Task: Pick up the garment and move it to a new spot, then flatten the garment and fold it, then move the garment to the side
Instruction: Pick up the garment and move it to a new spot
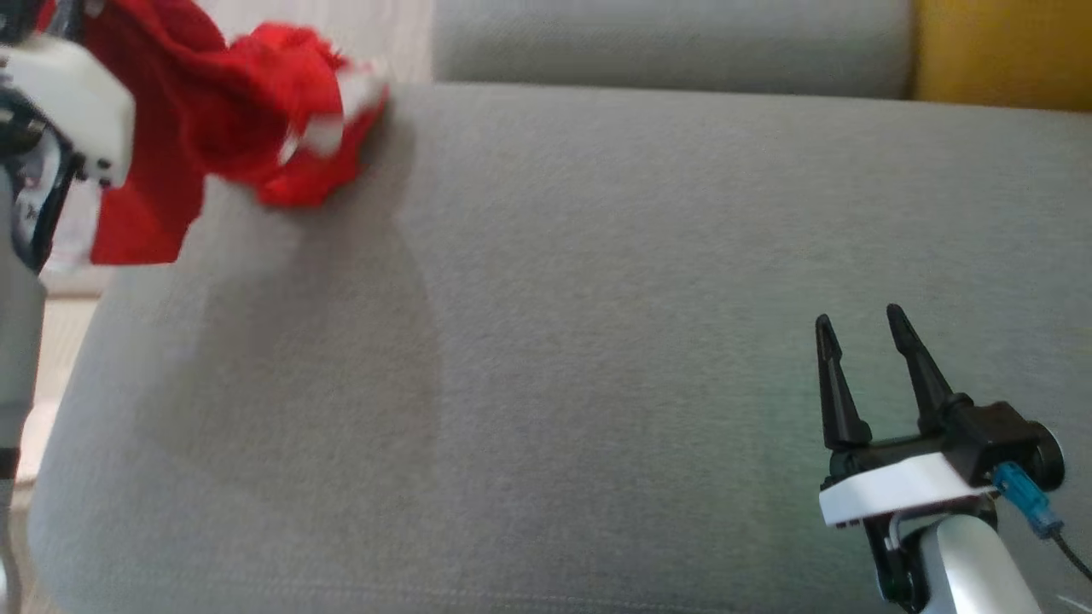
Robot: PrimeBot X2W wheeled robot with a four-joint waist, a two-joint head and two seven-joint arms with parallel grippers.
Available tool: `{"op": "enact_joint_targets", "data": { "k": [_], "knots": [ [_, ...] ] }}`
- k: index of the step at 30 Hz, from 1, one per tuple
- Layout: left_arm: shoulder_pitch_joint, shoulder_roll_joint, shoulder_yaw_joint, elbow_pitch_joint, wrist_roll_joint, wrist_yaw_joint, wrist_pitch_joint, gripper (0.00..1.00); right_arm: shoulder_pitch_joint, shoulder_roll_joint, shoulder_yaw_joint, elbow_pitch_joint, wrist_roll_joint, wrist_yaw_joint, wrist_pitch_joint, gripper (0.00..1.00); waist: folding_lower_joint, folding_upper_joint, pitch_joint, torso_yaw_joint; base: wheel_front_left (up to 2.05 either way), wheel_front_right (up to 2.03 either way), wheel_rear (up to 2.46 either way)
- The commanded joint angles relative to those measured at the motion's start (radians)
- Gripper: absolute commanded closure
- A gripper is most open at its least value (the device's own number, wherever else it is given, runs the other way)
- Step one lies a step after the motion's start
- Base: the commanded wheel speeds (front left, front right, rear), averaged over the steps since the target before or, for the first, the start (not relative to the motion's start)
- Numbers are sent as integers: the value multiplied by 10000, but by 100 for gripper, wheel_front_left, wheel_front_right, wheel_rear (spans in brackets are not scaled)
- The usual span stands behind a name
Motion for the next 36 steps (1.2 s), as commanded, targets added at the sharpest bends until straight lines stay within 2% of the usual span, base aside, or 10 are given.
{"op": "enact_joint_targets", "data": {
  "k": [1, 8, 13, 17, 21, 26, 34, 36],
  "knots": [
    [-760, 416, 231, -619, 36, -49, 145, 100, -108, -47, 182, -309, 66, -9, -106, 0, 1, 0, -443, -499, 0, 0, 0],
    [-491, 72, -21, -2147, -272, -37, 987, 100, -61, -47, 320, -402, 150, -9, -107, 0, 1, 0, -603, -1729, 0, 0, 0],
    [-68, -623, -403, -2572, -490, 95, 1312, 100, -178, -47, 387, -451, 157, -9, -108, 0, 1, 0, -296, -2737, 0, 0, 0],
    [113, -1437, -879, -2475, -563, 233, 1271, 100, -368, -47, 500, -517, 268, -9, -108, 0, 1, 0, 85, -3524, 0, 0, 0],
    [94, -2370, -1276, -1870, -654, 426, 929, 100, -597, -47, 742, -587, 465, -9, -108, 0, 1, 0, 571, -4262, 0, 0, 0],
    [41, -3314, -1606, -479, -696, 734, 208, 100, -874, -47, 1204, -694, 847, -9, -108, 0, 1, 0, 1328, -5081, 0, 0, 0],
    [-243, -3946, -2069, 1829, -756, 1086, -1004, 100, -1142, -47, 1649, -881, 1367, -9, -108, 0, 1, 0, 2456, -5895, 0, 0, 0],
    [-348, -4006, -2157, 2293, -797, 1170, -1285, 53, -1173, -47, 1690, -903, 1442, -9, -108, 0, 1, 0, 2603, -5981, 0, 0, 0]
  ]
}}
